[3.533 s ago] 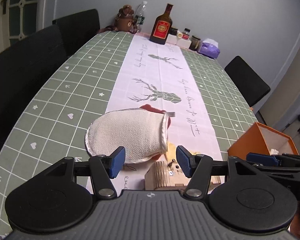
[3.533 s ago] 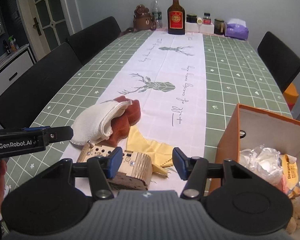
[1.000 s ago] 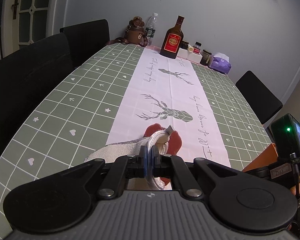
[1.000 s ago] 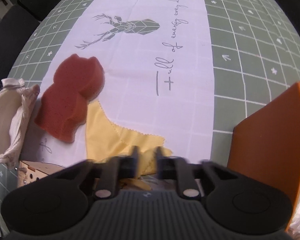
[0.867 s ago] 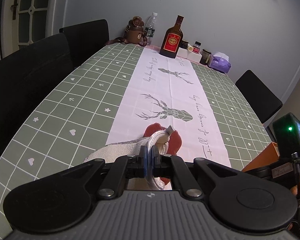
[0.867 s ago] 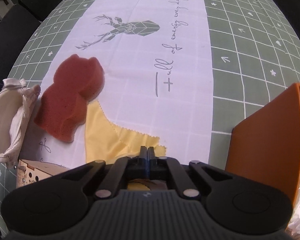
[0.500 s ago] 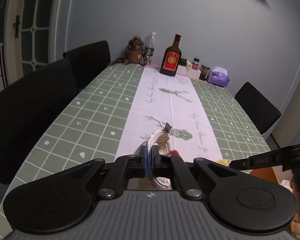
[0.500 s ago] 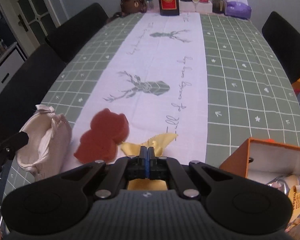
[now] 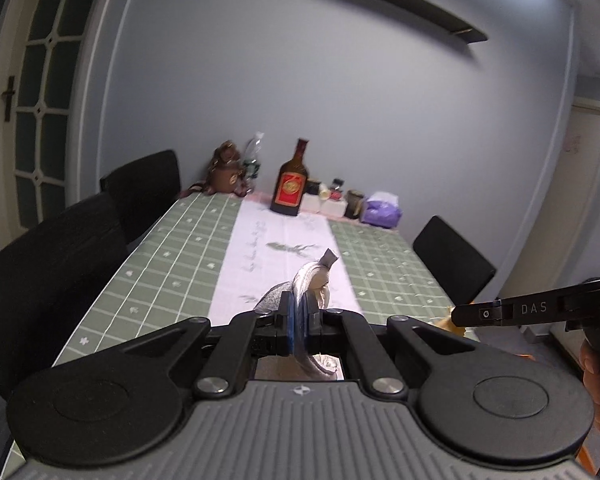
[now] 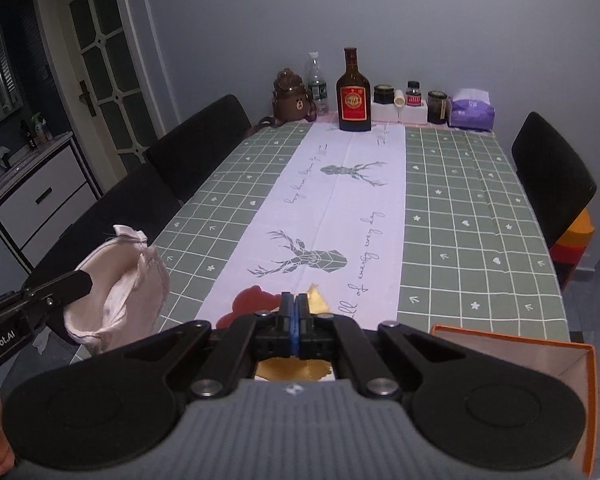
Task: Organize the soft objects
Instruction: 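Carry the slipper and yellow cloth into the orange box with both grippers, then open both grippers to drop the slipper and cloth, then withdraw, then grasp the red bear-shaped sponge with the left gripper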
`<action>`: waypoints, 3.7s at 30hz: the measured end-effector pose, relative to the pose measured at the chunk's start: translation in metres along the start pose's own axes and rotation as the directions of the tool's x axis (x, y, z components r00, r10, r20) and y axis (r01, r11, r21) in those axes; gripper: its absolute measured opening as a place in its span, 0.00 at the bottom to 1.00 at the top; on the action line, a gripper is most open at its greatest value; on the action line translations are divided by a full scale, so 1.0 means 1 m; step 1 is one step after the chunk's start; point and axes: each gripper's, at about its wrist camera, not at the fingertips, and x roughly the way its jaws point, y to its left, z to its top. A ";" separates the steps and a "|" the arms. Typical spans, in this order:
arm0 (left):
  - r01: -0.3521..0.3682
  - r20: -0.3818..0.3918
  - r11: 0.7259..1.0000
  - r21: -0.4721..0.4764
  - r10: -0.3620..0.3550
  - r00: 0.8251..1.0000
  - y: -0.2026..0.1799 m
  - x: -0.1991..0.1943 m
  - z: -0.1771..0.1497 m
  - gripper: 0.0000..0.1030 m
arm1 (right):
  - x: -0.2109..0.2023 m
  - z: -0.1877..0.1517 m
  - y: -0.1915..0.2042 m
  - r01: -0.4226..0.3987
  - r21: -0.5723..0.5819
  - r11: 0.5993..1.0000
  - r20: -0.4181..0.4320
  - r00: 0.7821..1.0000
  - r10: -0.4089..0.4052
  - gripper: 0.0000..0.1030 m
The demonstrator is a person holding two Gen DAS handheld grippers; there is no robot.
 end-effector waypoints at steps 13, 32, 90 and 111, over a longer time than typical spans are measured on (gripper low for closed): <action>0.292 0.021 0.952 0.097 -0.295 0.955 -0.084 -0.051 -0.009 0.04 | -0.144 -0.046 -0.030 0.111 -0.040 0.993 0.174 0.979 -0.103 0.00; 0.543 -0.309 0.826 0.152 -0.482 0.820 -0.191 0.005 -0.093 0.04 | -0.165 -0.158 -0.132 0.211 0.056 0.976 0.021 0.977 -0.212 0.00; 0.217 -0.177 0.971 0.098 -0.198 0.964 -0.032 -0.038 -0.090 0.71 | -0.130 -0.182 -0.062 0.154 0.022 0.988 0.014 0.988 -0.154 0.73; -0.013 -0.274 0.998 -0.069 -0.007 0.962 0.046 0.070 -0.063 0.86 | 0.015 -0.072 -0.021 -0.003 -0.061 0.998 -0.090 0.996 -0.002 0.70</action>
